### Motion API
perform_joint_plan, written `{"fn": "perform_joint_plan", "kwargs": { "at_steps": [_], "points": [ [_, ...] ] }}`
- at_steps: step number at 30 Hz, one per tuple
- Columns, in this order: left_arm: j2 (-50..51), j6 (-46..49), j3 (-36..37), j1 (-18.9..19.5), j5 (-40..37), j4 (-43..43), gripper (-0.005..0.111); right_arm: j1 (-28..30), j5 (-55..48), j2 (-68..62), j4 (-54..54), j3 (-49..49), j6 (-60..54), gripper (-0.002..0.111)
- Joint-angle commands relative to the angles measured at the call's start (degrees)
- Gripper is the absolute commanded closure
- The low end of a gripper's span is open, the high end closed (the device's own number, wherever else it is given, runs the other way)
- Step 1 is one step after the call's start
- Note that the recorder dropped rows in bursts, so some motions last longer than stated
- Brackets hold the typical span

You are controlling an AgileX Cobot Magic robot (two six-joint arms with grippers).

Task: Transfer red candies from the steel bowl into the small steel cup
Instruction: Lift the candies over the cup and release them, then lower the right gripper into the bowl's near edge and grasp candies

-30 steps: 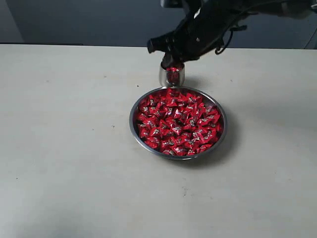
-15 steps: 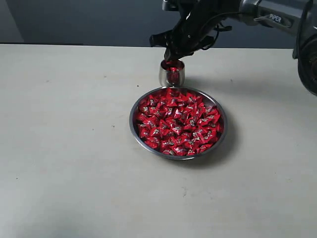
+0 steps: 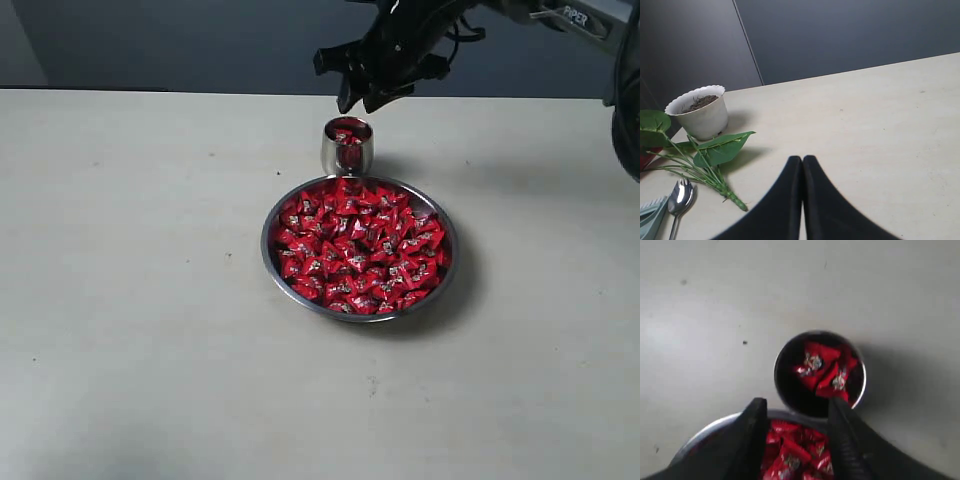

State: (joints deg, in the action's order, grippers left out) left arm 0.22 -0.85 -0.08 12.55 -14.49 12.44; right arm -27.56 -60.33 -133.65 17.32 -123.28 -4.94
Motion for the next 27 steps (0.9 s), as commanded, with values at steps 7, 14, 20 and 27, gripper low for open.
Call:
{"fn": "perform_joint_plan", "kwargs": {
  "at_steps": [7,14,20,27],
  "points": [
    [-0.2,-0.2,0.1,-0.2,0.6,0.3,0.106,-3.3,-9.6,9.8,0.1,10.5,-5.5,0.069],
    [-0.2,-0.2,0.1,-0.2,0.6,0.3,0.106,-8.9,-6.3,13.3,2.7,23.4,-10.1,0.069],
    [-0.2,-0.2,0.1,-0.2,0.6,0.3,0.106,-13.3,-0.9,13.1,2.4,27.3,-12.4,0.069],
    [-0.2,-0.2,0.1,-0.2,0.6,0.3,0.106,-15.3,1.8,11.3,-0.2,27.9,-13.3,0.069]
  ]
}}
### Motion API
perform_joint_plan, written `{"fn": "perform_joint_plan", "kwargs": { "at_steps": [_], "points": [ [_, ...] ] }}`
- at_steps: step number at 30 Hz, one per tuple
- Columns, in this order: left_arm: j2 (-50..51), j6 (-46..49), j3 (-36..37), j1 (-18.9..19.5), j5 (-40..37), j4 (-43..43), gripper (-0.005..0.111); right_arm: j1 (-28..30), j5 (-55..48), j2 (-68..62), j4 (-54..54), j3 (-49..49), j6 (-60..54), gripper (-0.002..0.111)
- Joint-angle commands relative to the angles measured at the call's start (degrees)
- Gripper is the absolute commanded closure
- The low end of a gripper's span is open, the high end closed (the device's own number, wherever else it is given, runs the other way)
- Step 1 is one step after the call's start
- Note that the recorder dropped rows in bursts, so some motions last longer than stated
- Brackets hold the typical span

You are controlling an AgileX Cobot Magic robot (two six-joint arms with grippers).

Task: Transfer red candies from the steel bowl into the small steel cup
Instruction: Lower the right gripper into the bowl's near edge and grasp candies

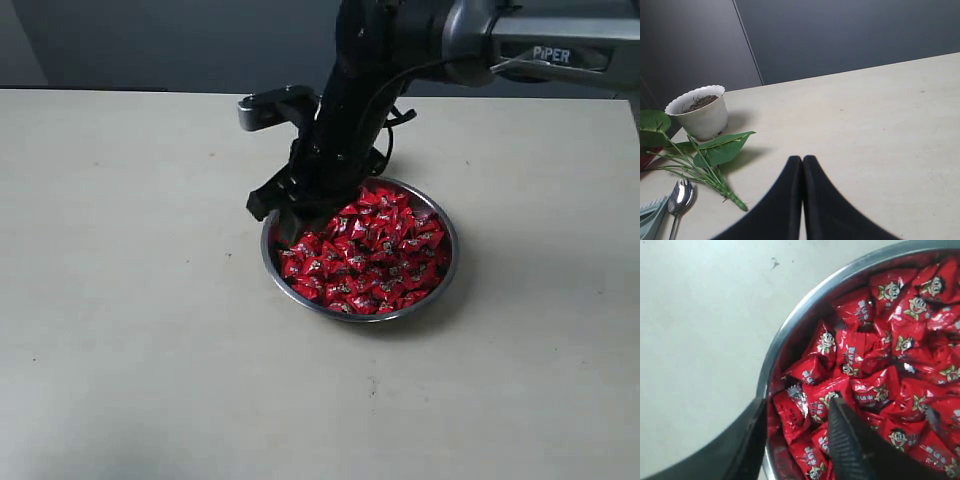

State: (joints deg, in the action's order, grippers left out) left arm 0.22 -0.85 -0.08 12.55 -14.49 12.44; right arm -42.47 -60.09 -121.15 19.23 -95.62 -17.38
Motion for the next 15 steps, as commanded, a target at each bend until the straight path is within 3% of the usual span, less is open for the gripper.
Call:
{"fn": "perform_joint_plan", "kwargs": {
  "at_steps": [1,14,15],
  "points": [
    [-0.2,-0.2,0.1,-0.2,0.6,0.3,0.106,-0.4,1.6,-1.7,-2.5,0.3,-0.8,0.069],
    [-0.2,-0.2,0.1,-0.2,0.6,0.3,0.106,-0.4,-1.4,-6.8,-4.5,0.4,-0.6,0.069],
    [-0.2,-0.2,0.1,-0.2,0.6,0.3,0.106,-0.4,-2.1,-7.2,-4.6,0.4,-0.5,0.074]
  ]
}}
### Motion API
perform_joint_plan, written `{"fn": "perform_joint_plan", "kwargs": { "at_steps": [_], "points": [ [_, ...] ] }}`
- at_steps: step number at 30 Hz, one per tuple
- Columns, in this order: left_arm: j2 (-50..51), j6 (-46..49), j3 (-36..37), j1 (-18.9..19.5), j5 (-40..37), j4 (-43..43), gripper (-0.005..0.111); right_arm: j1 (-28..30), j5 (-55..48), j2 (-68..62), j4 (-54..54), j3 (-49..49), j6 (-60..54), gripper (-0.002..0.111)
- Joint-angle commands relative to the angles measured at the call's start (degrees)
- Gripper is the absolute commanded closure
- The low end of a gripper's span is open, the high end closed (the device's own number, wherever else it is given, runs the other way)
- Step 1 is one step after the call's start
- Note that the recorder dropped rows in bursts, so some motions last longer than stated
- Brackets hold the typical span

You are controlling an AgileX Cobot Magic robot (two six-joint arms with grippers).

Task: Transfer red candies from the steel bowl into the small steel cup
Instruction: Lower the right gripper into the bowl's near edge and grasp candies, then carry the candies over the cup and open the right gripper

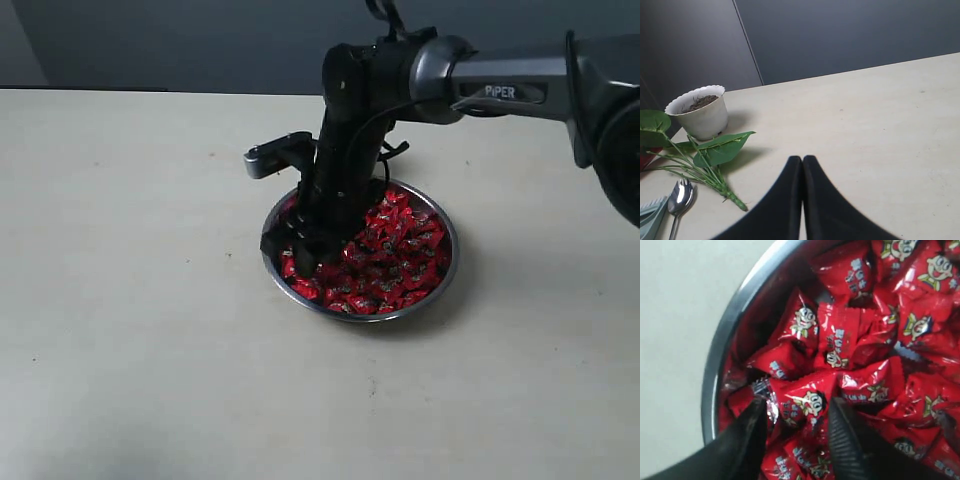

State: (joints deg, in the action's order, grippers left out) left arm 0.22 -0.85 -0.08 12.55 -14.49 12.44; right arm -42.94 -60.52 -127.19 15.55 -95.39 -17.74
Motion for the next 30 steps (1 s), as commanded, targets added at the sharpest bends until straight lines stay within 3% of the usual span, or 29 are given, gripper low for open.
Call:
{"fn": "perform_joint_plan", "kwargs": {
  "at_steps": [1,2,3,8,14,23,30],
  "points": [
    [-0.2,-0.2,0.1,-0.2,0.6,0.3,0.106,0.0,-1.7,-1.2,-1.4,0.2,0.2,0.082],
    [-0.2,-0.2,0.1,-0.2,0.6,0.3,0.106,0.0,-1.7,-0.9,-2.6,0.2,1.4,0.104],
    [-0.2,-0.2,0.1,-0.2,0.6,0.3,0.106,0.0,-1.7,-0.6,-3.3,0.2,1.9,0.108],
    [-0.2,-0.2,0.1,-0.2,0.6,0.3,0.106,0.1,-1.0,4.5,-8.5,0.1,2.5,0.108],
    [-0.2,-0.2,0.1,-0.2,0.6,0.3,0.106,2.0,7.0,9.1,-10.2,-1.7,5.6,0.108],
    [-0.2,-0.2,0.1,-0.2,0.6,0.3,0.106,11.2,10.1,0.5,-5.1,-16.4,9.1,0.108],
    [-0.2,-0.2,0.1,-0.2,0.6,0.3,0.106,13.9,7.5,-6.4,-0.6,-25.3,10.8,0.108]
  ]
}}
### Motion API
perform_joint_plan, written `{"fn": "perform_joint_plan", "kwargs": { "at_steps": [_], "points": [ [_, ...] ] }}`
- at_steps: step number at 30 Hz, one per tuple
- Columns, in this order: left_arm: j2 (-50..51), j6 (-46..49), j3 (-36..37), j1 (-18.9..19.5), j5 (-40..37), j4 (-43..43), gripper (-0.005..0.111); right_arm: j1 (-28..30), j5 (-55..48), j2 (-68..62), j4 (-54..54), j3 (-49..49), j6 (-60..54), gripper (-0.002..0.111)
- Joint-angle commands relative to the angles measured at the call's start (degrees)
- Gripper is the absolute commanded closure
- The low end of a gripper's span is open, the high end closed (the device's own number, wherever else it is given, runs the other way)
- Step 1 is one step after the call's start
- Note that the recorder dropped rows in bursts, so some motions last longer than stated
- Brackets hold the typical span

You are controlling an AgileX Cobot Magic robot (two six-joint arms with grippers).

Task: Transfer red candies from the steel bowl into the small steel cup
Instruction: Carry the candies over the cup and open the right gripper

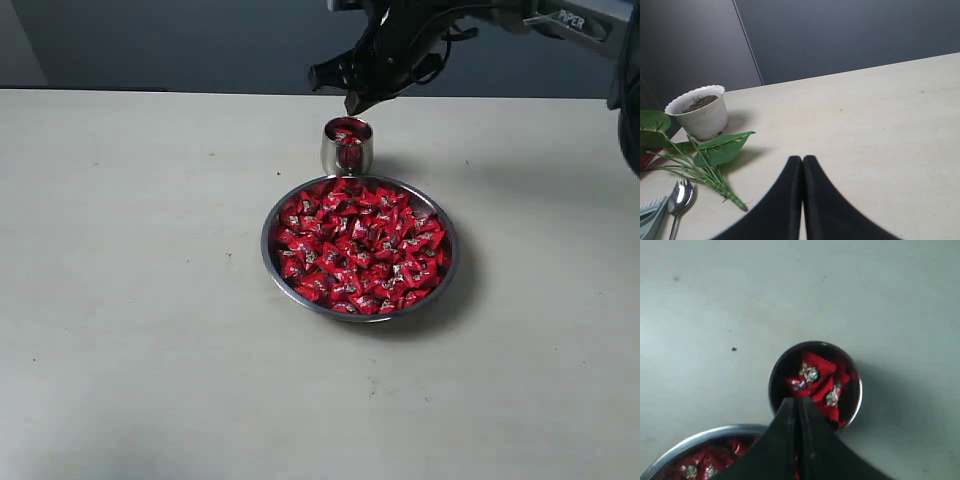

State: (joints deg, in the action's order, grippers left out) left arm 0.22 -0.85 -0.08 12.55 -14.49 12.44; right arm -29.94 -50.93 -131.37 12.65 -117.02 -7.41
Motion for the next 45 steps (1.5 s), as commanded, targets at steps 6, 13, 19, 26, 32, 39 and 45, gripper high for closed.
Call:
{"fn": "perform_joint_plan", "kwargs": {
  "at_steps": [6,13,19,26,32,39,45],
  "points": [
    [-0.2,-0.2,0.1,-0.2,0.6,0.3,0.106,0.1,-12.4,-1.6,6.2,-4.9,-3.8,0.096],
    [-0.2,-0.2,0.1,-0.2,0.6,0.3,0.106,-2.2,-19.0,-1.8,3.3,-4.9,-4.2,0.056],
    [-0.2,-0.2,0.1,-0.2,0.6,0.3,0.106,-3.4,-19.0,-3.9,2.7,-4.9,-3.6,0.061],
    [-0.2,-0.2,0.1,-0.2,0.6,0.3,0.106,-3.5,-19.0,-8.8,0.1,-4.9,-0.4,0.061],
    [-0.2,-0.2,0.1,-0.2,0.6,0.3,0.106,-3.5,-19.0,-5.1,0.8,-4.9,-0.4,0.107],
    [-0.2,-0.2,0.1,-0.2,0.6,0.3,0.106,-2.5,-11.4,2.9,-2.2,-4.9,-0.2,0.109],
    [-0.2,-0.2,0.1,-0.2,0.6,0.3,0.106,0.7,-4.7,-2.7,-2.1,-4.9,-0.1,0.109]
  ]
}}
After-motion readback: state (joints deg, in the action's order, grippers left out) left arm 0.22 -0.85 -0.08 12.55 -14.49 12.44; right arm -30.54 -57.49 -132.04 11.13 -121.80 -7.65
